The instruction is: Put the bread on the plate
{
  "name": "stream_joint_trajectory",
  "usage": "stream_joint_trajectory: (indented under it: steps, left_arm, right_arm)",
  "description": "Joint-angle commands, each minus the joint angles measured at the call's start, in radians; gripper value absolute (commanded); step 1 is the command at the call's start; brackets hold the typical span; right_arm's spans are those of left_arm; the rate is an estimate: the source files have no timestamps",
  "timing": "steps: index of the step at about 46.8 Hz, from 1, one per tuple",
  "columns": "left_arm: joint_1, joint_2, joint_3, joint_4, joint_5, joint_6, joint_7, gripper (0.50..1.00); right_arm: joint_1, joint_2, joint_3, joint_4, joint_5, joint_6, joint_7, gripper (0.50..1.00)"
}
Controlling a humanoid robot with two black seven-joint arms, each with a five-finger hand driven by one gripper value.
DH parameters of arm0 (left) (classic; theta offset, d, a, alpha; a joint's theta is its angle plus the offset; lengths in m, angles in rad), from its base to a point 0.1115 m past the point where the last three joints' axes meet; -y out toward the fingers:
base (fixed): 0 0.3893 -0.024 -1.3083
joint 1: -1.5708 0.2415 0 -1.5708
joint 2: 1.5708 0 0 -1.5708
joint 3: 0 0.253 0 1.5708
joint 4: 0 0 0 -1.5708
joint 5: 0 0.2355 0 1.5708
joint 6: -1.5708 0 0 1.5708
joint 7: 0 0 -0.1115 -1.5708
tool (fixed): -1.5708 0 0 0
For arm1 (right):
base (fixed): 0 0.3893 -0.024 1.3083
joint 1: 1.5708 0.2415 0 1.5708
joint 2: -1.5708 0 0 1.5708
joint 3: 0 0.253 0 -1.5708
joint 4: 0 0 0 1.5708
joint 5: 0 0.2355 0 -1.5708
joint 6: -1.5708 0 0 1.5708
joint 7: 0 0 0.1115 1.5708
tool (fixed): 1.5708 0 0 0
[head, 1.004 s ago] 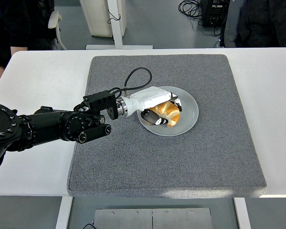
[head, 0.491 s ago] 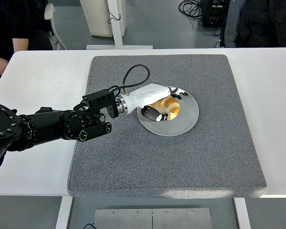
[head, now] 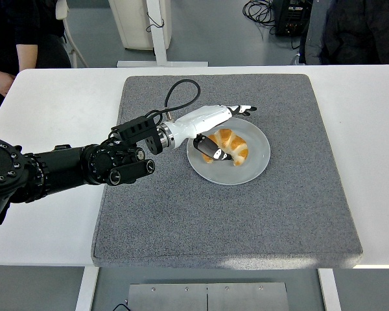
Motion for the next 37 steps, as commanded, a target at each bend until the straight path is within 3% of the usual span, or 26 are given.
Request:
stream_joint_trajectory:
  steps: [1,11,15,26,37]
  left_arm:
    - [-0.01,0.0,-0.03,0.0,-0.045,-0.059,0.002,0.965]
    - [-0.032,0.031,-0.112,0.0,-0.172,-0.226,0.011,0.969]
    - [-0.043,0.043,-0.153,0.0,-0.197,-0.265,0.026,0.971]
    - [-0.053,0.104,-0.32,0.0,-0.221,-0.286,0.04,0.972]
    - [-0.041,0.15,-0.461,0.0,-0.382,-0.283,0.042,0.972]
  right_arm:
    - [0.0,0.0,0.0,0.0,0.0,0.0,0.0,1.0]
    - [0.001,0.0,0.0,0.0,0.0,0.0,0.0,1.0]
    - [0.0,0.0,0.0,0.0,0.0,0.0,0.0,1.0]
    - [0.0,0.0,0.0,0.0,0.0,0.0,0.0,1.0]
    - [0.0,0.0,0.0,0.0,0.0,0.0,0.0,1.0]
